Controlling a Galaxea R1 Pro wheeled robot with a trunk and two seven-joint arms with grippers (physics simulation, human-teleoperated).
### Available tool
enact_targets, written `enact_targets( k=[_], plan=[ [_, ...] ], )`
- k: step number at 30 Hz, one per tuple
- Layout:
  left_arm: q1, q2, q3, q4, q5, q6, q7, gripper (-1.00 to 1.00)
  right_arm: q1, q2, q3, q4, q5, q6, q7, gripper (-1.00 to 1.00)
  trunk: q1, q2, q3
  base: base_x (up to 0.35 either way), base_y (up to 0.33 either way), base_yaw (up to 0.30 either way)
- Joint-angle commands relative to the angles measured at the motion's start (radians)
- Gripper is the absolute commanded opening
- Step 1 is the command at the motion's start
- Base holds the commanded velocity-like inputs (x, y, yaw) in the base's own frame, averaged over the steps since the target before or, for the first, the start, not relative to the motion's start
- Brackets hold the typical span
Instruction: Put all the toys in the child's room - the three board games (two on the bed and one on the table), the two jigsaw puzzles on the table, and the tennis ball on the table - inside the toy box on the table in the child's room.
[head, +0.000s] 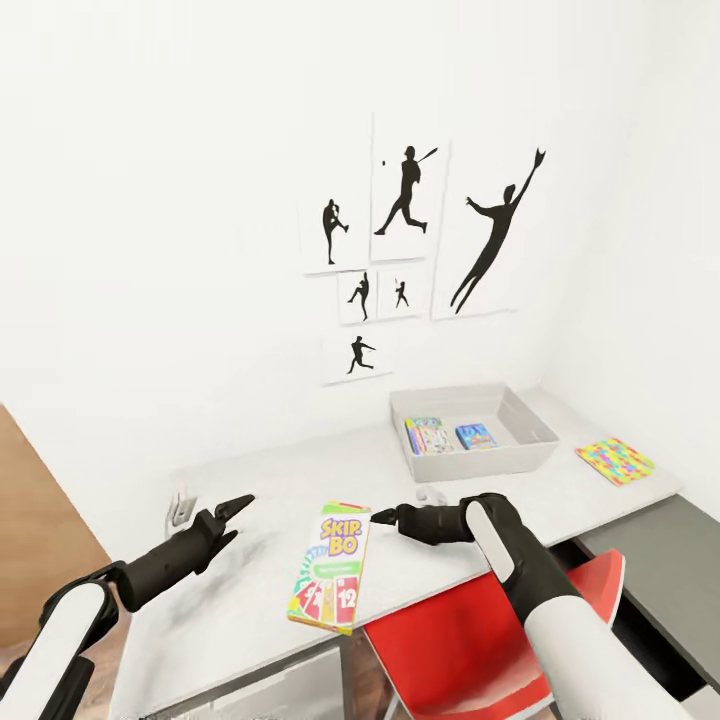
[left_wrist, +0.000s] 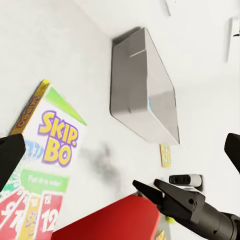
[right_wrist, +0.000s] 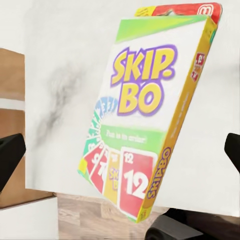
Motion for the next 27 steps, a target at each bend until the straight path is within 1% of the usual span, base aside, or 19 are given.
enact_targets(
  k=[1,10,12,13,16,17,19,22,24,25,27],
  plan=[
    [-0.001,0.000,0.000,-0.001,0.010,0.001,0.010,1.00,-0.005,0.000,-0.001,0.008,0.008,0.003,0.007,1.00,0.001,-0.002,-0.002,0.000,0.000,0.282],
    [0.000,-0.001,-0.007,-0.001,0.011,-0.007,0.011,1.00,-0.030,-0.004,-0.003,0.057,0.007,0.002,0.007,1.00,0.001,-0.002,-0.002,0.000,0.000,0.288],
    [-0.001,-0.002,-0.020,-0.001,0.011,-0.009,0.011,1.00,-0.042,-0.006,-0.005,0.075,0.007,0.001,0.006,1.00,0.001,-0.002,-0.002,0.000,0.000,0.291],
    [-0.001,-0.002,-0.020,-0.001,0.011,-0.009,0.011,1.00,-0.042,-0.006,-0.005,0.075,0.007,0.001,0.006,1.00,0.001,-0.002,-0.002,0.000,0.000,0.292],
    [-0.001,-0.003,-0.047,-0.001,0.011,-0.012,0.012,1.00,-0.056,-0.010,-0.009,0.100,0.005,-0.001,0.006,1.00,0.001,-0.002,-0.002,0.000,0.000,0.268],
    [-0.001,-0.003,-0.047,-0.001,0.011,-0.012,0.012,1.00,-0.056,-0.010,-0.009,0.100,0.005,-0.001,0.006,1.00,0.001,-0.002,-0.002,0.000,0.000,0.238],
    [-0.002,-0.003,-0.062,-0.001,0.010,-0.013,0.013,1.00,-0.062,-0.014,-0.013,0.112,0.005,-0.006,0.006,1.00,0.001,-0.002,-0.002,0.000,0.000,0.171],
    [-0.003,-0.004,-0.069,-0.001,0.010,-0.013,0.014,1.00,-0.064,-0.016,-0.015,0.116,0.004,-0.010,0.005,1.00,0.001,-0.002,-0.002,0.000,0.000,0.132],
    [-0.006,-0.004,-0.083,-0.001,0.010,-0.013,0.018,1.00,-0.068,-0.026,-0.020,0.121,0.004,-0.020,0.001,1.00,0.001,-0.002,-0.002,0.000,0.000,0.088],
    [-0.006,-0.004,-0.083,-0.001,0.010,-0.013,0.018,1.00,-0.068,-0.026,-0.020,0.121,0.004,-0.020,0.001,1.00,0.001,-0.002,-0.002,0.000,0.000,0.078],
    [-0.008,-0.004,-0.096,-0.001,0.009,-0.014,0.020,1.00,-0.075,-0.041,-0.027,0.125,0.004,-0.027,-0.017,1.00,0.001,-0.002,-0.002,0.000,0.000,0.056]
  ],
)
